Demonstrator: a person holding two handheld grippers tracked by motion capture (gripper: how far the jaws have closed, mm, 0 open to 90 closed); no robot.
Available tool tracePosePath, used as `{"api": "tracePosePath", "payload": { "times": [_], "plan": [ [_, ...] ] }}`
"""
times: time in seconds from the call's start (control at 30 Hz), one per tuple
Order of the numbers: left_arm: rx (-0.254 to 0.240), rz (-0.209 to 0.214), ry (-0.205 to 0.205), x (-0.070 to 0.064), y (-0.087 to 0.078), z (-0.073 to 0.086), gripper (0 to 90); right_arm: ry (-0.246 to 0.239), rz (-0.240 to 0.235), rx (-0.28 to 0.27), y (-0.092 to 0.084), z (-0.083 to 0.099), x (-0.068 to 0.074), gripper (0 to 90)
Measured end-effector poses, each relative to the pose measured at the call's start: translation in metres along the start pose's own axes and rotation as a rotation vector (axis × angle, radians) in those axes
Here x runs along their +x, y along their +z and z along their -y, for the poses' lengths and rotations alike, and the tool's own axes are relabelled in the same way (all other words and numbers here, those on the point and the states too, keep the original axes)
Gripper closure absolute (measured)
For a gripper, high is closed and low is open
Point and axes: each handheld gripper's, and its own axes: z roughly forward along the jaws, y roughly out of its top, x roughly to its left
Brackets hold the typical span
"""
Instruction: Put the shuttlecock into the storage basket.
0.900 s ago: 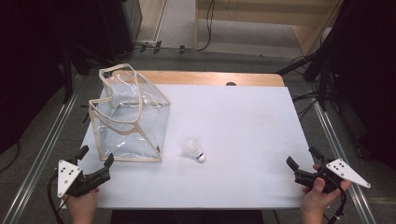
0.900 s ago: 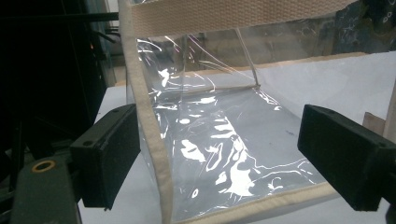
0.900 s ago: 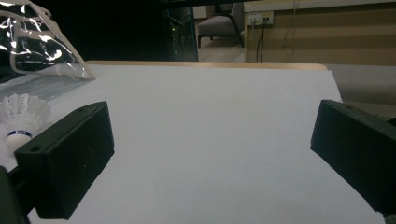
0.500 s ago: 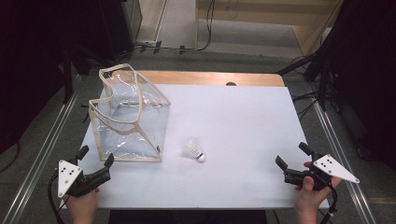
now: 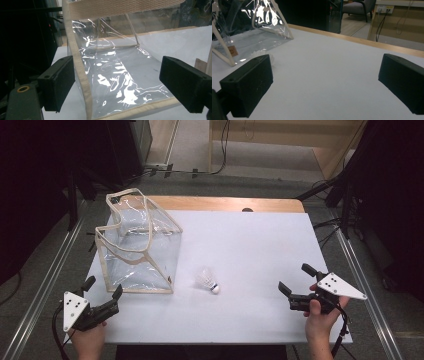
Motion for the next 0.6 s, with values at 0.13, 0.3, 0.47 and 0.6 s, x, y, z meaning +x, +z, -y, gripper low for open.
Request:
{"api": "tracePosePath", "payload": {
  "times": [0.13,0.3,0.47,0.6],
  "plan": [
    [0.000,0.000,0.000,0.000,0.000,0.000,13.7,-0.022,-0.017,0.010,0.006,-0.009,0.006,0.0],
    [0.000,-0.001,-0.001,0.000,0.000,0.000,13.7,-0.018,-0.042,0.021,0.011,-0.020,0.011,0.0],
    [0.000,-0.001,-0.002,0.000,0.000,0.000,13.7,-0.038,-0.075,0.038,0.019,-0.030,0.019,0.0],
    [-0.002,-0.001,-0.003,0.000,0.000,0.000,13.7,-0.054,-0.098,0.054,0.025,-0.037,0.026,0.0]
  ]
}}
